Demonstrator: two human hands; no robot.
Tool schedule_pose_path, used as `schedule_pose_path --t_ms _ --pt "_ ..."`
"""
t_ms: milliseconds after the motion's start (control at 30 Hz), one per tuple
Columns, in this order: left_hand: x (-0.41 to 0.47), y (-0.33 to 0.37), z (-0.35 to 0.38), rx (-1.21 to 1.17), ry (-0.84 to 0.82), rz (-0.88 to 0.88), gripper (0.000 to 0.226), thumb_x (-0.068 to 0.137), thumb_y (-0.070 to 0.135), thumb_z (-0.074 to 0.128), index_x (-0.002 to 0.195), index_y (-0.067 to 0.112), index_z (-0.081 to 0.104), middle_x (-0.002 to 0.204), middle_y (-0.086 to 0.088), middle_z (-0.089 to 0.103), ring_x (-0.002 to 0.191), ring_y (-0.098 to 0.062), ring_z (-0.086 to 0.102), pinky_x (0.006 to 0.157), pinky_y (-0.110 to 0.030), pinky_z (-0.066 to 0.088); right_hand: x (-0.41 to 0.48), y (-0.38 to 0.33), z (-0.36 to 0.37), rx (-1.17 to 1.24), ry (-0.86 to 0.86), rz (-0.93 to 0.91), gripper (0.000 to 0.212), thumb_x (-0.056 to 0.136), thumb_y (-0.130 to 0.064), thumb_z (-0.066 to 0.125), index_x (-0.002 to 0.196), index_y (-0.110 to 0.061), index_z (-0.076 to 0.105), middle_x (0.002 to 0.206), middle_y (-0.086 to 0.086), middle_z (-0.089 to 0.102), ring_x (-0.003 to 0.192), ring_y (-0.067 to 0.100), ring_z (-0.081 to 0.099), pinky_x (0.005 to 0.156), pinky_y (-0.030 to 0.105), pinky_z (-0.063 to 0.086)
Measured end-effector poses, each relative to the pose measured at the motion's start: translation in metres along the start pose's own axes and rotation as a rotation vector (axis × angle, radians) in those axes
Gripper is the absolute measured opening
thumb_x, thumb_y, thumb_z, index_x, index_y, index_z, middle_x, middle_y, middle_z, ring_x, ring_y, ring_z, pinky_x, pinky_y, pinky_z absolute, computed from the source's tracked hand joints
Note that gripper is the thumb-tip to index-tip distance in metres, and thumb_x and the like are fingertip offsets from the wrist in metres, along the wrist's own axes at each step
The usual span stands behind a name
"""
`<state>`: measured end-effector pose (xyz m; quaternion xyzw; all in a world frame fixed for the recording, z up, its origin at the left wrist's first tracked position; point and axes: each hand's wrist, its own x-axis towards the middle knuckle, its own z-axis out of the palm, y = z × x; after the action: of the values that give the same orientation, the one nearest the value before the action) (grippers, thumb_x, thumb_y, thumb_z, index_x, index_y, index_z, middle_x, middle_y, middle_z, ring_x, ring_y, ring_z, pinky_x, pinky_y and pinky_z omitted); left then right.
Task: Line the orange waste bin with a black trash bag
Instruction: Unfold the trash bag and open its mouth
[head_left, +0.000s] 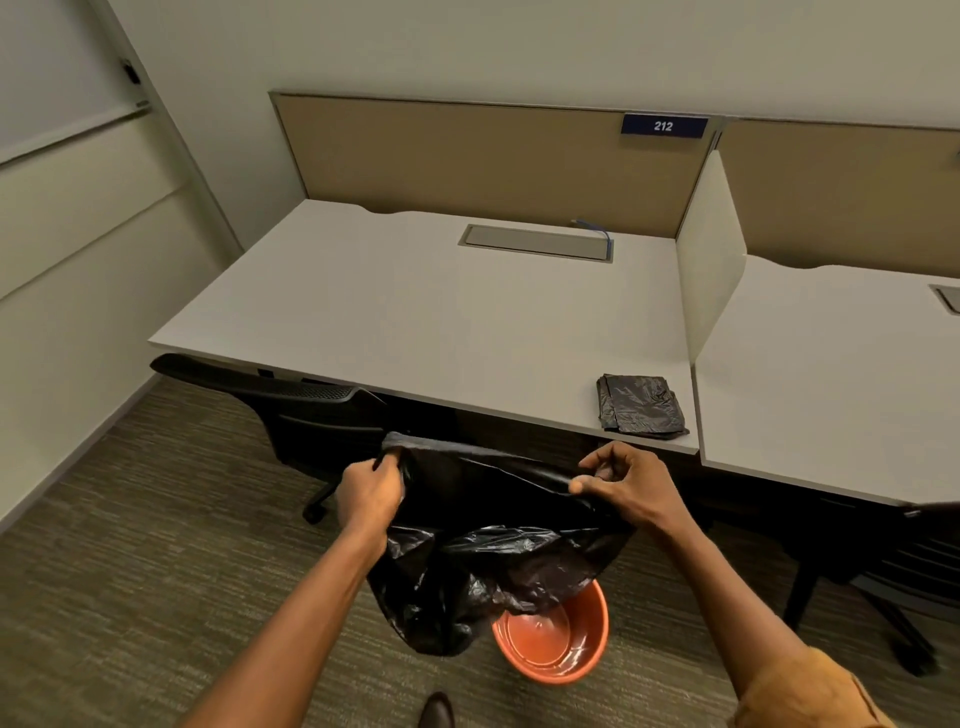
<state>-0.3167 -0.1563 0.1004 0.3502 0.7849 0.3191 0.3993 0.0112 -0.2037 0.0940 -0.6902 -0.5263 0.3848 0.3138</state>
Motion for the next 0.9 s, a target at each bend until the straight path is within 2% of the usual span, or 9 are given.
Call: schedule_pose_path --t_ms 100,233,333,467,533,600,700,800,900 --pt "0.007 -0.002 -0.003 0.223 -0.016 -0.038 0.072 0.104 0.069 0.044 0.114 0.006 0.076 0.115 -0.018 0.077 0.106 -0.039 0.072 0.098 -0.047 0.057 0.003 0.011 -0.01 0.061 -0.196 0.005 0.065 0.055 -0.056 0.099 0.105 -0.023 0.074 0.079 0.0 0.074 0.072 0.01 0.067 0.075 0.032 0.053" --pt "0.013 -0.013 0.005 0.353 -0.075 -0.105 0.078 0.108 0.063 0.033 0.151 0.002 0.056 0.151 -0.024 0.061 0.138 -0.045 0.059 0.111 -0.05 0.048 0.011 0.022 -0.005 -0.421 -0.419 0.096 0.03 0.073 -0.043 0.095 0.086 -0.029 0.072 0.092 -0.007 0.074 0.087 0.01 0.068 0.081 0.03 0.055" --pt "0.023 -0.018 0.012 0.233 -0.18 -0.081 0.057 0.111 0.047 0.044 0.124 0.0 0.072 0.128 -0.02 0.073 0.115 -0.037 0.068 0.1 -0.045 0.051 0.006 0.025 0.007 -0.472 -0.024 0.304 0.012 0.091 -0.023 0.075 0.089 -0.034 0.074 0.096 -0.004 0.072 0.091 0.017 0.068 0.085 0.041 0.06" --pt "0.036 -0.025 0.021 0.099 -0.34 -0.102 0.041 0.105 0.039 0.065 0.105 0.002 0.08 0.1 -0.013 0.081 0.095 -0.032 0.076 0.087 -0.044 0.057 0.011 0.024 0.014 0.256 0.57 0.687 0.018 0.097 -0.016 0.067 0.112 -0.012 0.076 0.105 0.013 0.072 0.097 0.031 0.068 0.086 0.042 0.057" --pt "0.04 -0.028 0.028 0.069 -0.361 -0.14 0.035 0.103 0.035 0.066 0.102 0.005 0.082 0.105 -0.018 0.085 0.102 -0.039 0.08 0.1 -0.056 0.061 0.025 0.028 0.019 0.863 0.565 0.814 0.015 0.095 -0.004 0.067 0.109 0.0 0.068 0.118 0.023 0.073 0.105 0.041 0.073 0.096 0.056 0.06" --pt "0.037 -0.025 0.036 0.073 -0.333 -0.134 0.037 0.104 0.037 0.062 0.102 0.005 0.08 0.106 -0.02 0.084 0.102 -0.04 0.079 0.102 -0.057 0.06 0.036 0.036 0.026 1.115 0.506 0.82 0.023 0.093 0.006 0.064 0.116 0.005 0.066 0.119 0.028 0.074 0.104 0.047 0.075 0.096 0.07 0.056" --pt "0.029 -0.019 0.04 0.262 -0.19 -0.055 0.058 0.112 0.05 0.045 0.12 0.0 0.073 0.12 -0.02 0.077 0.113 -0.039 0.072 0.093 -0.047 0.056 0.041 0.039 0.031 0.882 0.377 0.717 0.012 0.093 -0.002 0.065 0.103 0.002 0.071 0.098 0.024 0.075 0.084 0.04 0.074 0.091 0.061 0.06" --pt "0.032 -0.022 0.037 0.343 -0.126 -0.099 0.07 0.115 0.055 0.033 0.142 -0.003 0.062 0.141 -0.026 0.068 0.132 -0.044 0.064 0.1 -0.045 0.05 0.037 0.043 0.019 0.173 0.039 0.523 0.022 0.08 -0.026 0.072 0.073 -0.006 0.073 0.082 0.017 0.076 0.076 0.032 0.073 0.075 0.046 0.059" --pt "0.044 -0.028 0.031 0.371 -0.085 -0.137 0.054 0.116 0.036 0.04 0.143 -0.006 0.06 0.146 -0.027 0.065 0.133 -0.045 0.062 0.107 -0.046 0.051 0.036 0.045 -0.002 -0.351 -0.202 0.412 0.024 0.085 -0.038 0.082 0.086 -0.014 0.079 0.085 0.006 0.079 0.081 0.021 0.073 0.075 0.036 0.058"
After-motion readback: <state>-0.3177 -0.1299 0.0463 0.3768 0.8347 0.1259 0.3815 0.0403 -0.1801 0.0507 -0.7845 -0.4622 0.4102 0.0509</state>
